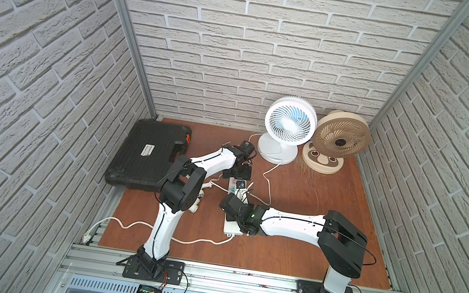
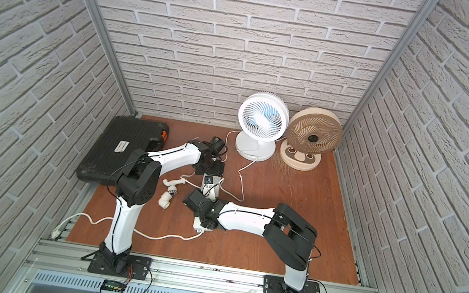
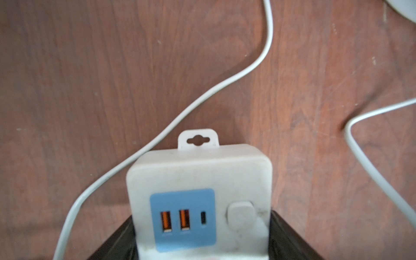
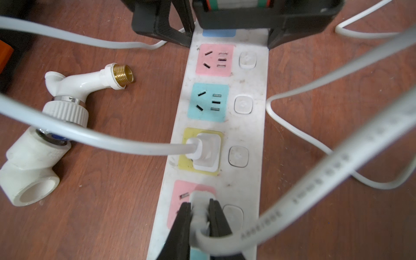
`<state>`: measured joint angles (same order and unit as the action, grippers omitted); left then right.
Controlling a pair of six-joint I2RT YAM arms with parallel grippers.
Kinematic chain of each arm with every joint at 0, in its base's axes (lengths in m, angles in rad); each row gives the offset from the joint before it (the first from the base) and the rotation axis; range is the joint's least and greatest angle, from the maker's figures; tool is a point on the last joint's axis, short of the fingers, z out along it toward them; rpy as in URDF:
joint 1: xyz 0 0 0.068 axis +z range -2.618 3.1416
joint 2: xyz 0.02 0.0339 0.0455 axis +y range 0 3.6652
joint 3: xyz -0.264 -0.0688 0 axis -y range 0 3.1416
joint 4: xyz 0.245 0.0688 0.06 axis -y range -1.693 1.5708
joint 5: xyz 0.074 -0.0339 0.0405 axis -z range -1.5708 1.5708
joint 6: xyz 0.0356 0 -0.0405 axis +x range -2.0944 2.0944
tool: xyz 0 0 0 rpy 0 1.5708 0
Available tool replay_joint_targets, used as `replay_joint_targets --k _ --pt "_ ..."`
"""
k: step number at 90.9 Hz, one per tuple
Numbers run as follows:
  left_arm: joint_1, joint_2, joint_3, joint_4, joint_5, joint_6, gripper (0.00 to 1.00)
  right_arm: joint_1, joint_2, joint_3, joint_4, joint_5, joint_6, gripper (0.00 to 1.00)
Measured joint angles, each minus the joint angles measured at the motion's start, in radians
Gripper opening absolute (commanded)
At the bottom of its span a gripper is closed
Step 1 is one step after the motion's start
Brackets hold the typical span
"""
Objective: Unplug the desk fan from the power strip
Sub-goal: Remove the plug from the socket.
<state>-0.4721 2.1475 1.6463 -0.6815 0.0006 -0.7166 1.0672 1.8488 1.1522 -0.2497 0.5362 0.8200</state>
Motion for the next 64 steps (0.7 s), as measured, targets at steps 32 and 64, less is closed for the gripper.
replay_joint_targets --k 32,64 --pt "0.001 -0.006 -0.011 0.01 0.003 0.002 0.0 0.02 0.033 0.045 -0.05 0.05 -0.023 0.03" --pt "0.003 -0.01 -0.017 0.017 0.006 0.003 0.0 0.021 0.022 0.013 -0.006 0.056 -0.019 0.03"
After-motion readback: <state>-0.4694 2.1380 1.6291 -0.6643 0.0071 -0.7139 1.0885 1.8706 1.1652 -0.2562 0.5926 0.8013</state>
